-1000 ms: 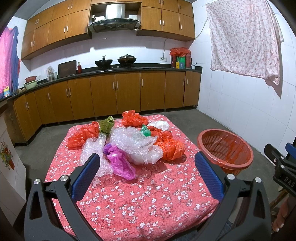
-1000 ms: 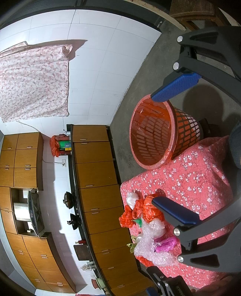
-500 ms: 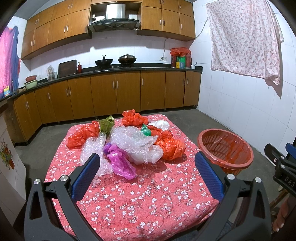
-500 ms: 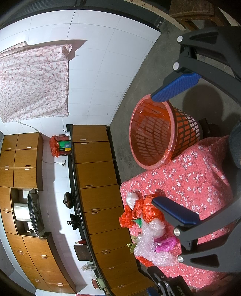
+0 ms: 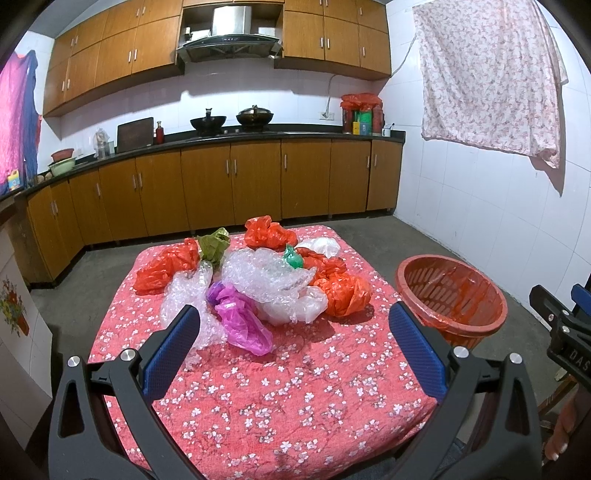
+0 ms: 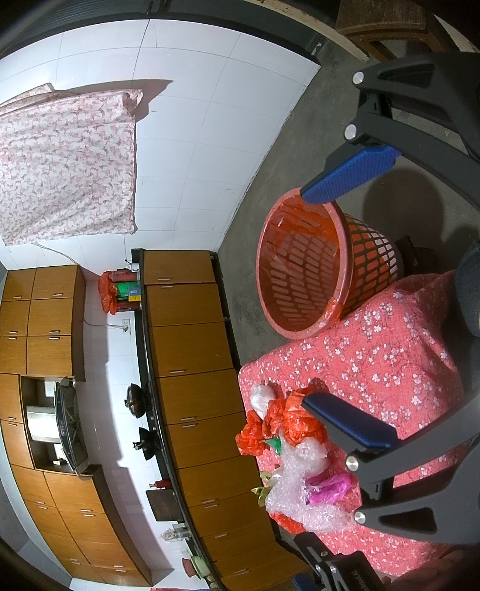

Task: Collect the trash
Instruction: 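Grasp the bubble wrap with the left tool while the right tool grasps an orange bag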

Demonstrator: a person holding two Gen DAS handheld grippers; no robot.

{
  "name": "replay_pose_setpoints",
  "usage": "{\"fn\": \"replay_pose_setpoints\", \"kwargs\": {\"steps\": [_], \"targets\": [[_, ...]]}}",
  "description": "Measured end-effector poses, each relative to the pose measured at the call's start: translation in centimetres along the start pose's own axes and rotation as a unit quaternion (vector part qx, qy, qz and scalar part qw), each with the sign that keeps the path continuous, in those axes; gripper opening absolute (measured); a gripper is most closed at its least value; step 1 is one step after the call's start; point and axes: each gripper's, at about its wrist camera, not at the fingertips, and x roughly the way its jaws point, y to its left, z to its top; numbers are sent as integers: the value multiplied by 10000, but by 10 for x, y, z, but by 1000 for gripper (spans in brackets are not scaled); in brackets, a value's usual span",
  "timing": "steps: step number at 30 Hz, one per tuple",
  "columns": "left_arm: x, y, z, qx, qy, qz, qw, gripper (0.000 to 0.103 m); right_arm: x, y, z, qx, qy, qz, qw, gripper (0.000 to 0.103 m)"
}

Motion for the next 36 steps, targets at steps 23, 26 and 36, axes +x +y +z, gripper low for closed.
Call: {"fn": "replay_pose_setpoints", "kwargs": {"steps": [23,26,36], "targets": [[77,152,-24,-974,767,1248,9844,101,108,70,-1,-348,620,990,9925,99],[95,162,-19,-1080,882,1182,9831,97,134,89,-2,-507,729,1128,9896,91],[148,171,-21,-1136,1423,1046,9777,87,208,123,-8,-389,1410,1385,9795,82]]}}
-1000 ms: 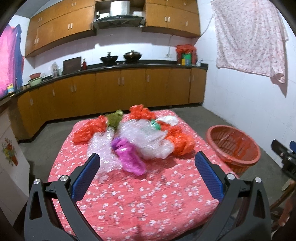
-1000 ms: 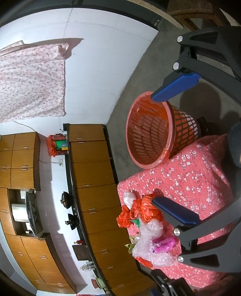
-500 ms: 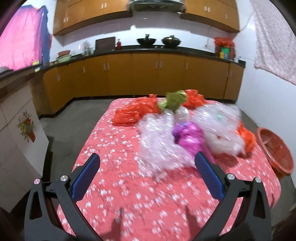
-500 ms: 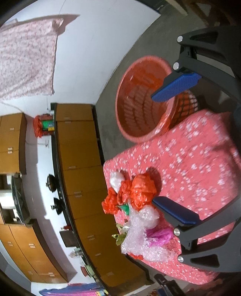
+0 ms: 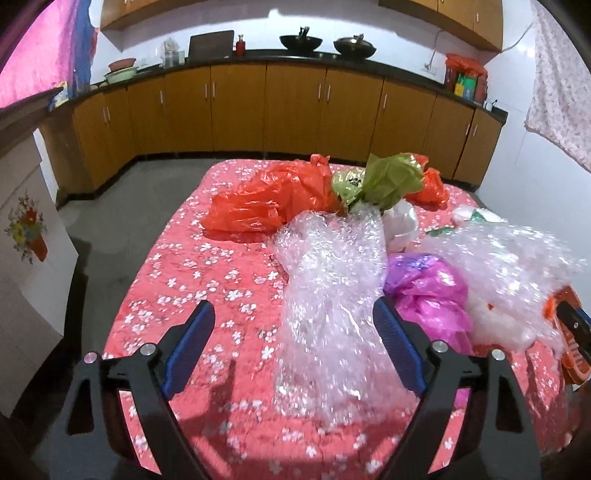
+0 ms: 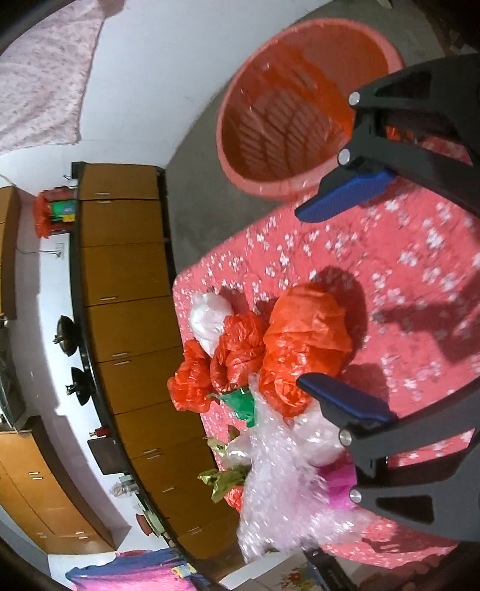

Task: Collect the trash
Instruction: 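Grasp the bubble wrap with the left tool while the right tool grasps an orange bag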

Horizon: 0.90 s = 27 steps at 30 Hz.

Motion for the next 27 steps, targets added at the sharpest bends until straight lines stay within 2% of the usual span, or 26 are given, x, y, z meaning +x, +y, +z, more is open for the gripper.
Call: {"fn": "replay_pose_setpoints", "kwargs": {"steps": [6,11,15,19,22,27], "targets": [[18,-12,4,261,74,137,9995,86,30,15,5,-232,215,43,9995,82],[30,-17,3,321,208,106,9992,80,43,22,4,-396,350,95,9986,82],[36,-19,1,265,358,-100,9990,69,49,23,3,-393,447,187,9980,81],[38,-19,2,221,413,-284,9985,48,48,23,3,-363,509,376,9973,59],[33,-20,2,254,338,-374,9984,34,44,23,3,-369,491,419,9972,51],[19,-16,1,225,135,-463,9986,26,33,14,2,-221,396,426,9981,43]]}}
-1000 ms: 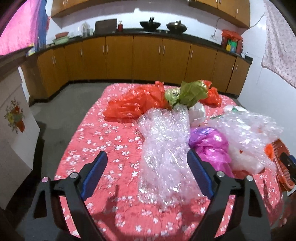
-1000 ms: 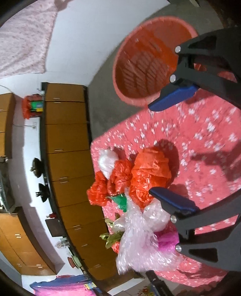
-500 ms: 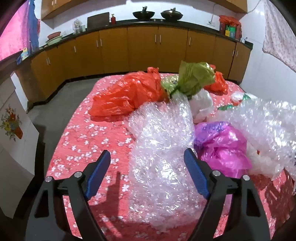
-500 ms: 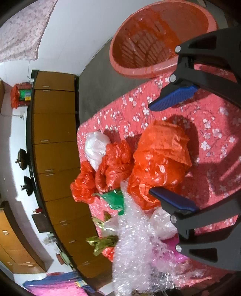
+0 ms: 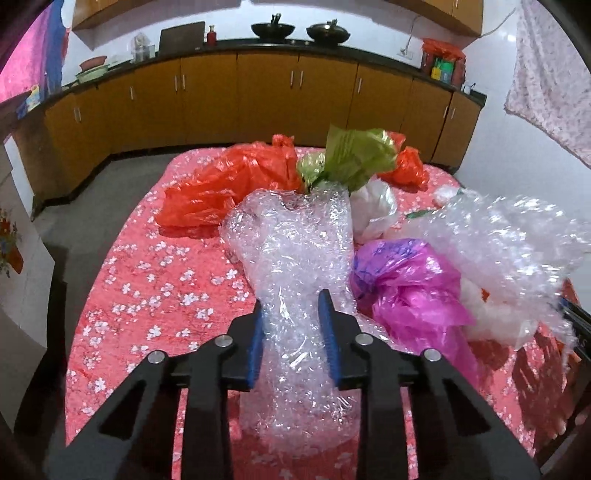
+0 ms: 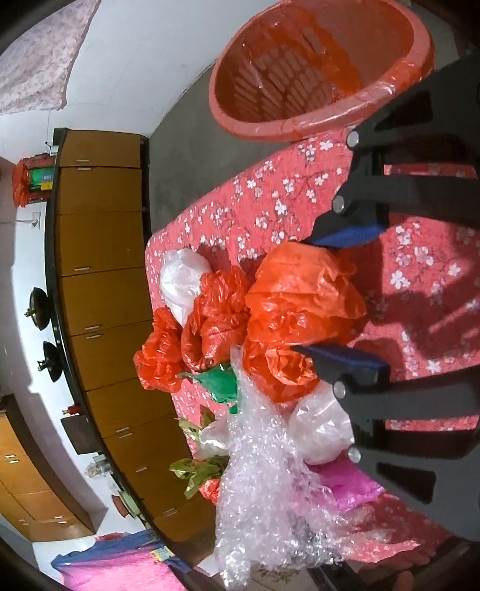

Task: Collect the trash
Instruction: 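Grasp the bubble wrap with the left tool while the right tool grasps an orange bag, then carry both items to the orange basket and open both tools to drop them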

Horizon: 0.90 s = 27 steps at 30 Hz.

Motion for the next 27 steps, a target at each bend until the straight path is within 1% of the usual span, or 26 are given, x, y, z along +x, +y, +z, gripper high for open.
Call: {"fn": "replay_pose_setpoints", "kwargs": {"steps": [3,12,16,23,27], "targets": [[-10,1,1,13,-128,-52,9999,24,-7,-5,-1,52,-57,-3,10000,42],[-48,8,-1,-36,-430,-166,9989,24,-44,-16,-3,81,-353,-119,9993,42],[-70,5,4,-42,-628,-286,9976,24,-61,-23,-5,107,-476,-202,9986,42],[-100,-21,15,153,-910,-594,9940,24,-84,-42,-8,244,-620,-338,9972,42],[-114,-47,22,366,-1021,-876,9902,24,-98,-57,-9,351,-728,-414,9959,42]]}}
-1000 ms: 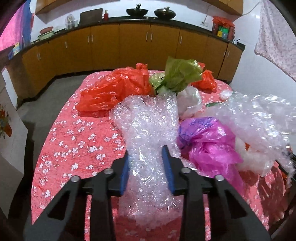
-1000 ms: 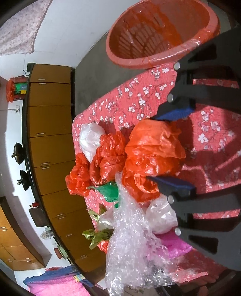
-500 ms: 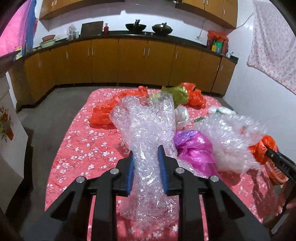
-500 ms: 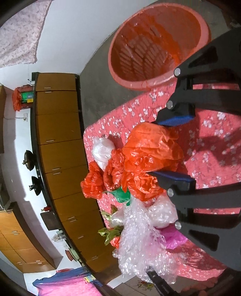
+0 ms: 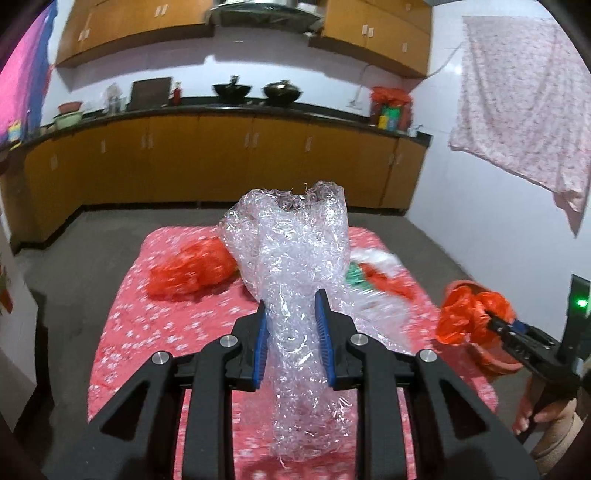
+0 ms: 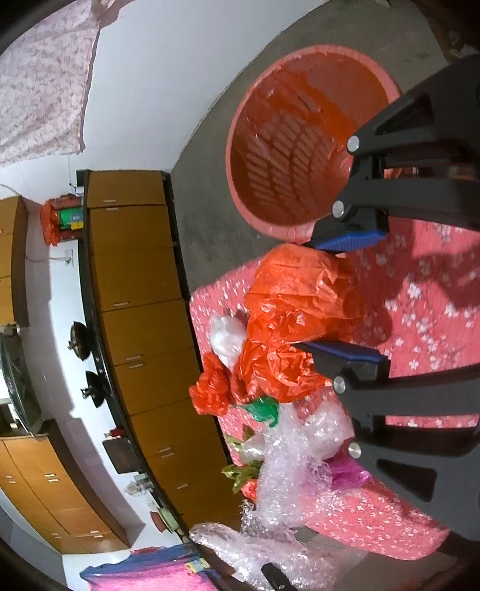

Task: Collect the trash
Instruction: 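Carry both items to the orange basket and open both tools to drop them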

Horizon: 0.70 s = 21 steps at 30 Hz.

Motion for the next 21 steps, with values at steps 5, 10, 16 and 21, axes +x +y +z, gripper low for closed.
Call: {"fn": "replay_pose_setpoints", "kwargs": {"steps": [5,10,16,21], "targets": [[0,-34,9,234,-61,-368,9990,24,-16,-28,4,151,-172,-236,9995,42],[8,-74,18,477,-76,-793,9957,24,-29,-63,9,380,-294,-554,9973,42],[24,-118,25,636,-103,-1183,9909,24,-37,-105,11,687,-349,-894,9930,42],[33,-136,32,711,-159,-1258,9894,24,-39,-126,7,826,-333,-1030,9907,42]]}}
